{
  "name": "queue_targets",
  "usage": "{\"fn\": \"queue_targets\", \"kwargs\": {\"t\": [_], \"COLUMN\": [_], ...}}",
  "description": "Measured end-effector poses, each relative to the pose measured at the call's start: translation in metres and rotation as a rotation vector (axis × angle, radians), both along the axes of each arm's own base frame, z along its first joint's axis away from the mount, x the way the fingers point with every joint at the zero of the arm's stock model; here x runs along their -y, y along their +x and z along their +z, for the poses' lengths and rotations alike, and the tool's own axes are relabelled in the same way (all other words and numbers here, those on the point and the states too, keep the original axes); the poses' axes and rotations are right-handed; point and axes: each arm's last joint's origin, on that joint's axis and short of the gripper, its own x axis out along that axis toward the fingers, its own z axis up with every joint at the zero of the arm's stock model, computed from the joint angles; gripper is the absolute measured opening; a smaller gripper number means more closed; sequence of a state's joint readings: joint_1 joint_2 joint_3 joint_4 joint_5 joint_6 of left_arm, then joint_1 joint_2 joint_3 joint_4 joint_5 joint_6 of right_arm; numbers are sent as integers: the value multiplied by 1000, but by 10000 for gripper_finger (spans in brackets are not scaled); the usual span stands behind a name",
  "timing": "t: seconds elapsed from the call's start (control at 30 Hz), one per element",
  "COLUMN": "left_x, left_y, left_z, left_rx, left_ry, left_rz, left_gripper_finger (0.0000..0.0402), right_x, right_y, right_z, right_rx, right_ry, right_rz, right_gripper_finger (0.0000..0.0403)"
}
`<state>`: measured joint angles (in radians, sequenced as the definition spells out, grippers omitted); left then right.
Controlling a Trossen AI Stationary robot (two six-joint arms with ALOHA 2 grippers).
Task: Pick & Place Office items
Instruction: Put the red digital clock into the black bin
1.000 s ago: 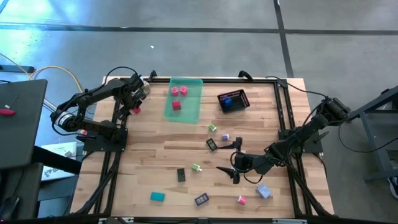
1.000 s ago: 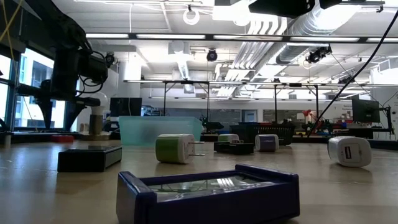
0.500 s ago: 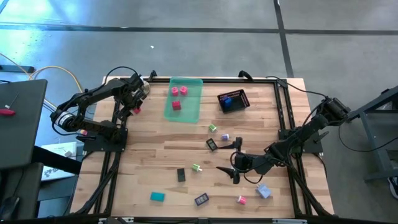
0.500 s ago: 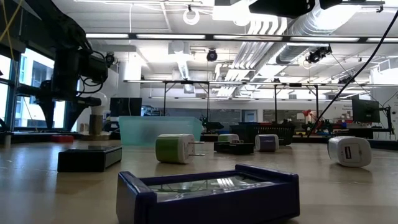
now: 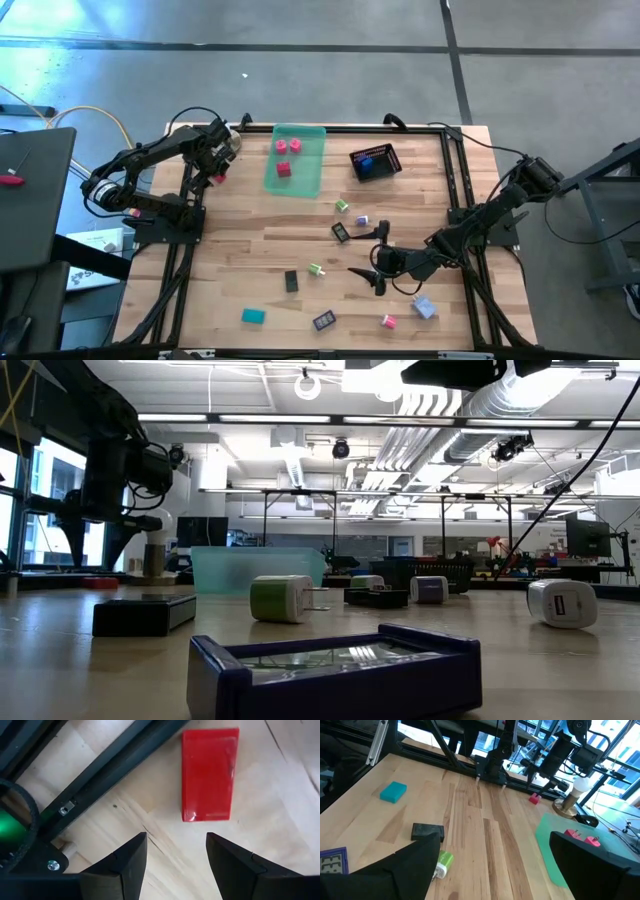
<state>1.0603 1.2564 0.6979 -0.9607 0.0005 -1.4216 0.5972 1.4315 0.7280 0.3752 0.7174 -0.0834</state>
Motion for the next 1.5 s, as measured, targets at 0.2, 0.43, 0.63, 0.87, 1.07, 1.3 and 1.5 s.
{"fn": "queue_targets", "kwargs": {"t": [0.2, 0.43, 0.63, 0.87, 1.07, 1.3, 1.5], "left_x": [0, 0, 0, 1, 2, 2, 2], "left_y": [1, 0, 0, 0, 5, 7, 7], "left_z": [0, 0, 0, 0, 1, 1, 1], "left_rx": [19, 11, -14, -13, 158, 211, 210], "left_ry": [1, -5, 3, -1, -43, -35, -35], "left_rz": [-88, -116, -119, -143, -355, -443, -443], "left_gripper_finger": [195, 195, 195, 195, 195, 195, 195], "right_x": [0, 0, 0, 0, 0, 0, 0], "right_y": [0, 0, 0, 0, 0, 0, 0], "right_z": [0, 0, 0, 0, 0, 0, 0], "right_rx": [0, 0, 0, 0, -1, -2, -4], "right_ry": [0, 0, 0, 0, -1, 0, 3], "right_rz": [0, 0, 0, 0, 0, 2, 13], "right_gripper_finger": [365, 365, 365, 365, 365, 365, 365]}}
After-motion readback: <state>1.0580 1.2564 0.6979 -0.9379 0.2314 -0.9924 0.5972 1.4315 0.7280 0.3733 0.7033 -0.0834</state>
